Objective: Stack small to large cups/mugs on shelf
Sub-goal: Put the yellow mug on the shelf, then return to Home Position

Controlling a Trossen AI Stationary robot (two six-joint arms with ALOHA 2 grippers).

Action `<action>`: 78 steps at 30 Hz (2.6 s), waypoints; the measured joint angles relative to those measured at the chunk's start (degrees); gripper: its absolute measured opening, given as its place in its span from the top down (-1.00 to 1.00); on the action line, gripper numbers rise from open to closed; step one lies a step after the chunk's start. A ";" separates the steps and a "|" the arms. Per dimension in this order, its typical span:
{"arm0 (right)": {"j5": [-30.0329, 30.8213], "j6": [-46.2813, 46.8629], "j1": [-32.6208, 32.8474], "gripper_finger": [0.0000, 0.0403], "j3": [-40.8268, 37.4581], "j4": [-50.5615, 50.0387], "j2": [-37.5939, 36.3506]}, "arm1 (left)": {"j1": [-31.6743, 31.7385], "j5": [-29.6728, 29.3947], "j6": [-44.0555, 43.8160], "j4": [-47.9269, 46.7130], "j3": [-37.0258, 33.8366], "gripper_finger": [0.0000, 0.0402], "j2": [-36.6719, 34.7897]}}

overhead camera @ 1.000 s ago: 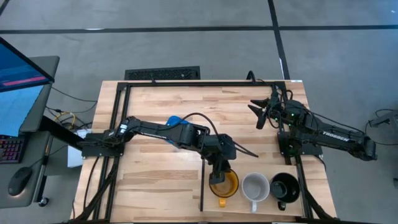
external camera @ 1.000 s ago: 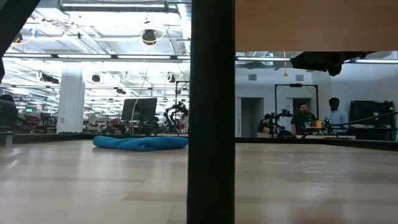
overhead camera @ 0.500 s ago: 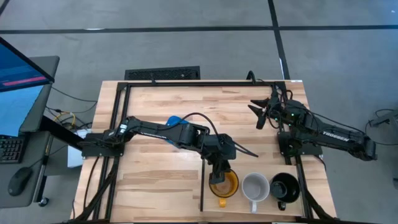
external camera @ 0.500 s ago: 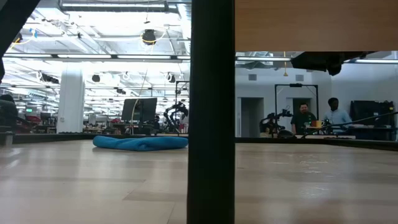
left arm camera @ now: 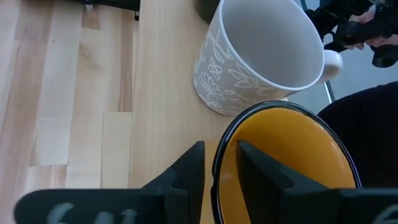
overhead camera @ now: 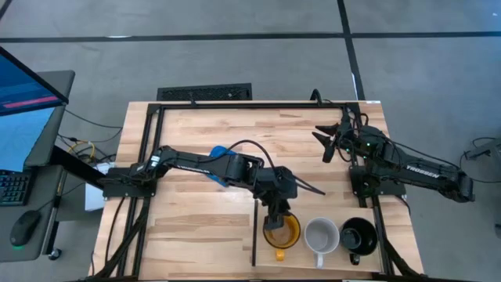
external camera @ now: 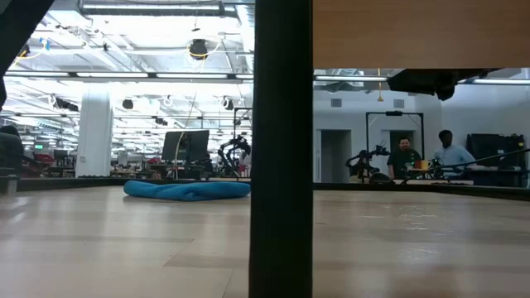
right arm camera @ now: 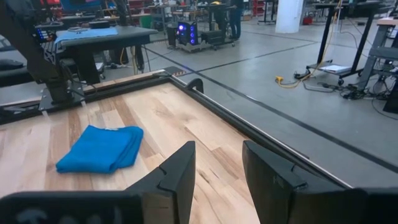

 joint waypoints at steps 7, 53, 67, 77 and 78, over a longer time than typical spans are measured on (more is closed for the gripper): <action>-0.02 -0.27 0.01 0.23 0.00 -0.02 -0.01 | 0.21 0.29 -1.75 0.01 0.00 0.30 0.00; 0.22 -6.66 -0.09 0.23 0.02 3.76 -0.11 | 3.42 -34.77 14.55 12.71 -49.52 0.01 -54.09; -0.85 -2.26 -0.11 0.23 0.02 7.89 -0.24 | 5.46 -47.10 12.40 32.04 -90.35 0.01 -86.00; -10.47 -1.01 -4.37 0.23 0.02 10.19 -0.42 | 8.81 -36.78 15.50 59.79 -113.17 0.01 -101.87; -12.55 -1.22 -5.47 0.23 -0.10 11.07 -0.42 | 9.82 -36.76 14.52 60.58 -114.78 0.01 -102.63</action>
